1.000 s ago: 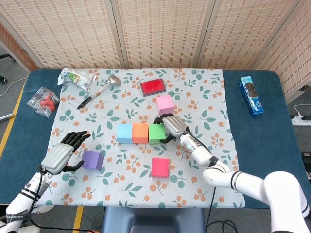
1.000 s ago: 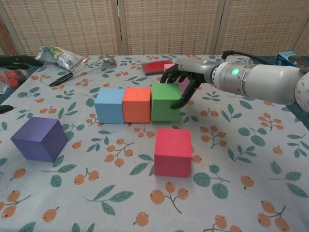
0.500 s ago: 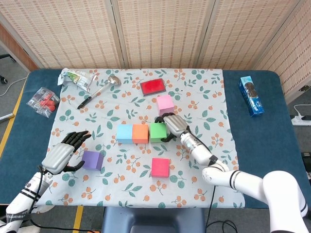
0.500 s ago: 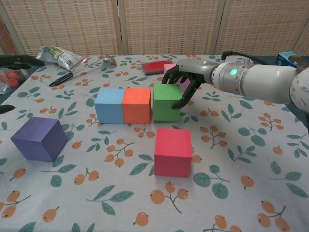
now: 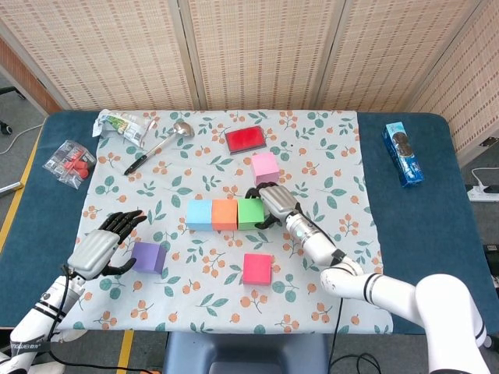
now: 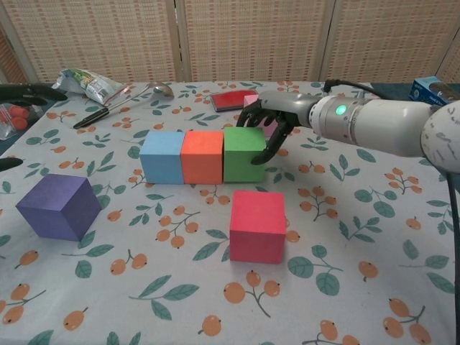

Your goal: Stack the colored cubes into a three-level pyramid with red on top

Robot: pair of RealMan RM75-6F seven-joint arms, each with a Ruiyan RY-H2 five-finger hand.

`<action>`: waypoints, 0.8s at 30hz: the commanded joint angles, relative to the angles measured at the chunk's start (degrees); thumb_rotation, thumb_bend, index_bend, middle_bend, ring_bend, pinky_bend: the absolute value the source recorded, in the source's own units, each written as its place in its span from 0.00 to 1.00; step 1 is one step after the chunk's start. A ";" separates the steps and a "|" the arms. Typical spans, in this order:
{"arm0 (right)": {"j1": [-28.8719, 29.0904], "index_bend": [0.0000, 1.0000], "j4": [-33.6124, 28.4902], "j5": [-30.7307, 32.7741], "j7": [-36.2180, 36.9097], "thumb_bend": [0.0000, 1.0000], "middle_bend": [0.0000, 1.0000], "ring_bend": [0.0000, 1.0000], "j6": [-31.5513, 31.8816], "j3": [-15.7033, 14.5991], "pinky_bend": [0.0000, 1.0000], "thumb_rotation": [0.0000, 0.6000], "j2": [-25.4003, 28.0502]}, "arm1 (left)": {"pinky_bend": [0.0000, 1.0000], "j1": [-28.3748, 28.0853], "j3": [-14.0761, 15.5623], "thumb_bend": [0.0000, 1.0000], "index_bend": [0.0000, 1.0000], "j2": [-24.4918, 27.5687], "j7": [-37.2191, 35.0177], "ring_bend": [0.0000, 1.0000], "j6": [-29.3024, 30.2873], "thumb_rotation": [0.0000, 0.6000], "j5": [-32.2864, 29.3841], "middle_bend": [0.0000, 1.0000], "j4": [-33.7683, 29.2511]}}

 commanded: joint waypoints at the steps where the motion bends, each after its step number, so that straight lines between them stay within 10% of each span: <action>1: 0.10 0.38 0.28 -0.03 -0.02 0.08 0.36 0.15 -0.08 -0.06 0.15 1.00 -0.26 | 0.01 0.03 0.03 0.37 0.04 -0.04 -0.15 0.00 -0.10 1.00 0.03 0.00 0.09; 24: 0.07 0.38 0.45 -0.42 0.52 0.08 0.36 0.15 -0.10 0.15 0.15 1.00 0.01 | 0.01 0.22 -0.03 0.37 0.04 -0.10 -0.63 0.00 -0.21 1.00 0.43 0.00 0.32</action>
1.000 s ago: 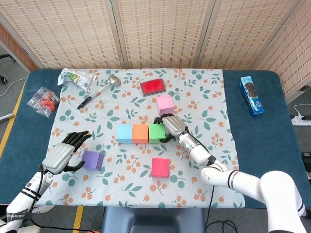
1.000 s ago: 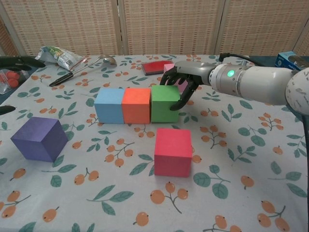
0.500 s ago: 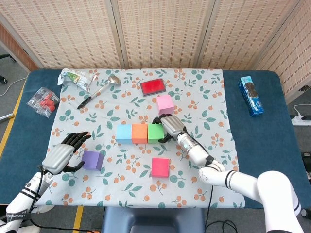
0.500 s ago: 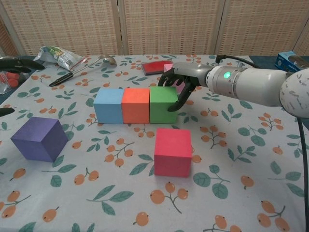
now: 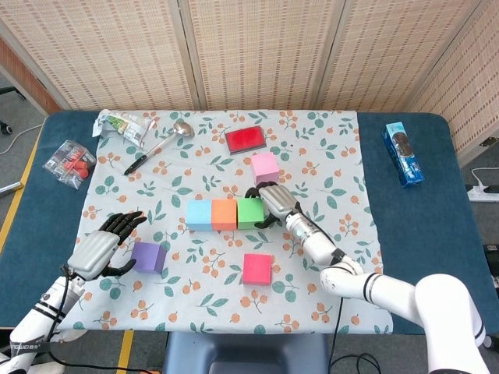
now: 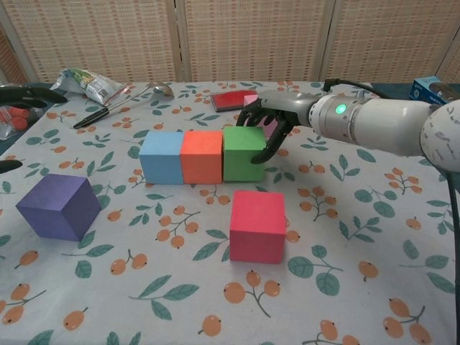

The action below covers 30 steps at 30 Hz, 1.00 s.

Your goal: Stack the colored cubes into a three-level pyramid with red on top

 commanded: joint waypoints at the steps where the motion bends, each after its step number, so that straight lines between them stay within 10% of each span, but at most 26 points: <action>1: 0.03 0.38 0.02 0.02 0.05 0.08 0.36 0.15 -0.11 0.01 0.15 1.00 0.03 | 0.01 -0.02 -0.05 0.37 0.04 -0.01 0.06 0.00 -0.03 1.00 -0.04 0.00 -0.04; 30: 0.82 0.38 2.01 -1.31 1.64 0.08 0.36 0.15 -1.64 -0.09 0.15 1.00 -0.73 | 0.01 -0.18 -0.24 0.37 0.04 -0.10 0.14 0.00 -0.83 1.00 -0.49 0.00 -0.02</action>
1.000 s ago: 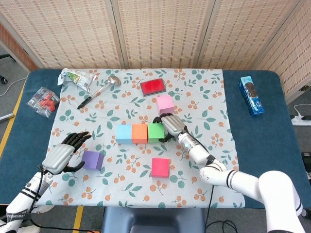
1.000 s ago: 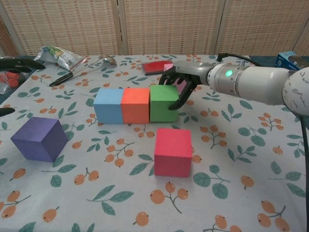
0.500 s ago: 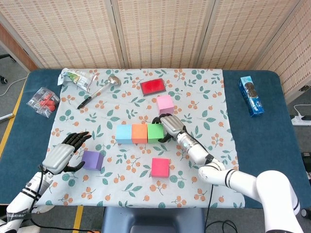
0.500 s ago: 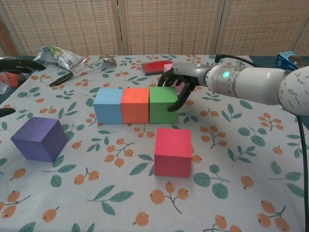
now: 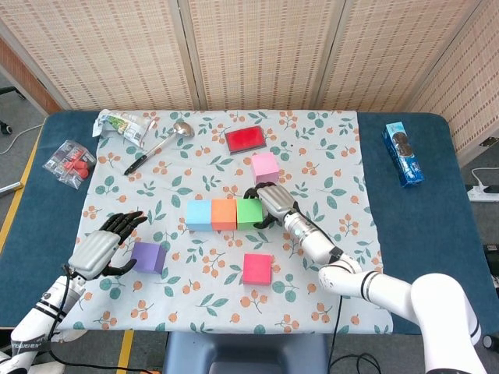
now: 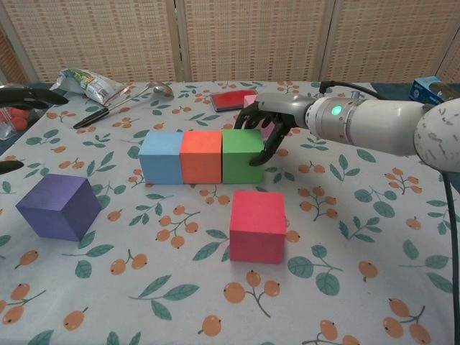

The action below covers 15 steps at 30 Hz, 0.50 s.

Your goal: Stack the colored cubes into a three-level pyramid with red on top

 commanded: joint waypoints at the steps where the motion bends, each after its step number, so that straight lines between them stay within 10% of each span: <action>1: -0.04 0.38 -0.06 -0.13 0.08 0.08 0.36 0.15 -0.03 -0.06 0.15 1.00 0.10 | 0.01 -0.02 0.00 0.37 0.04 0.02 0.15 0.00 -0.04 1.00 0.00 0.00 -0.09; 15: 0.38 0.37 1.00 -0.47 0.79 0.08 0.36 0.15 -0.89 -0.05 0.15 1.00 -0.23 | 0.01 -0.26 -0.11 0.37 0.04 -0.22 0.31 0.00 -0.65 1.00 -0.47 0.00 -0.09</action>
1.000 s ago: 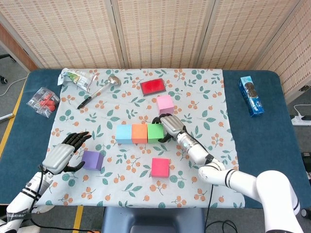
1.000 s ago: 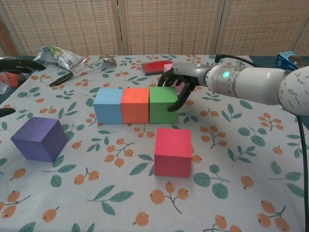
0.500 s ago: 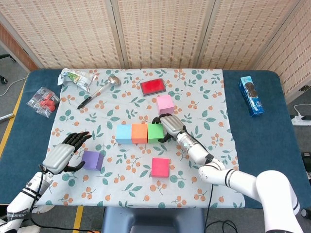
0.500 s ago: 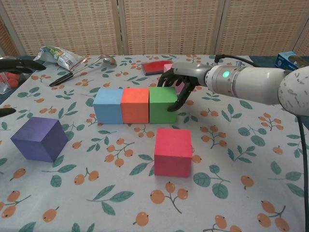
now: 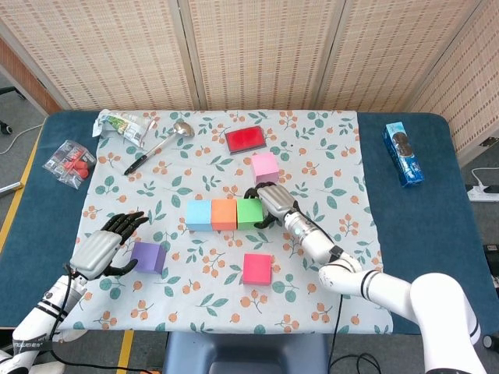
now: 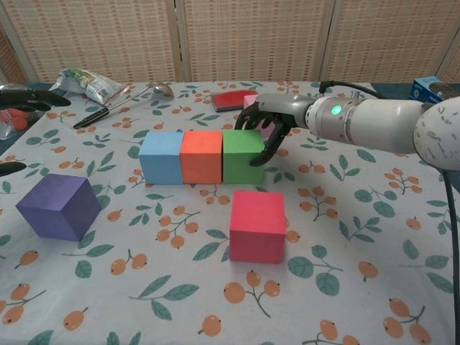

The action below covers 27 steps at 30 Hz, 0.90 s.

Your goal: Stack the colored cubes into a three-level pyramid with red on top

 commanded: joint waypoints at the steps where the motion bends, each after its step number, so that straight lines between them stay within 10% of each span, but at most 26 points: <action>1: 0.05 0.36 0.17 -0.09 0.17 0.08 0.36 0.15 -0.02 0.06 0.15 1.00 -0.09 | 0.01 -0.02 0.00 0.37 0.04 -0.01 0.03 0.00 -0.06 1.00 -0.04 0.00 0.01; 27: -0.32 0.00 -0.97 -1.93 1.84 0.08 0.19 0.07 -0.46 -0.51 0.09 1.00 1.08 | 0.01 -0.11 0.05 0.37 0.03 0.01 0.67 0.00 -0.08 1.00 0.20 0.00 -0.58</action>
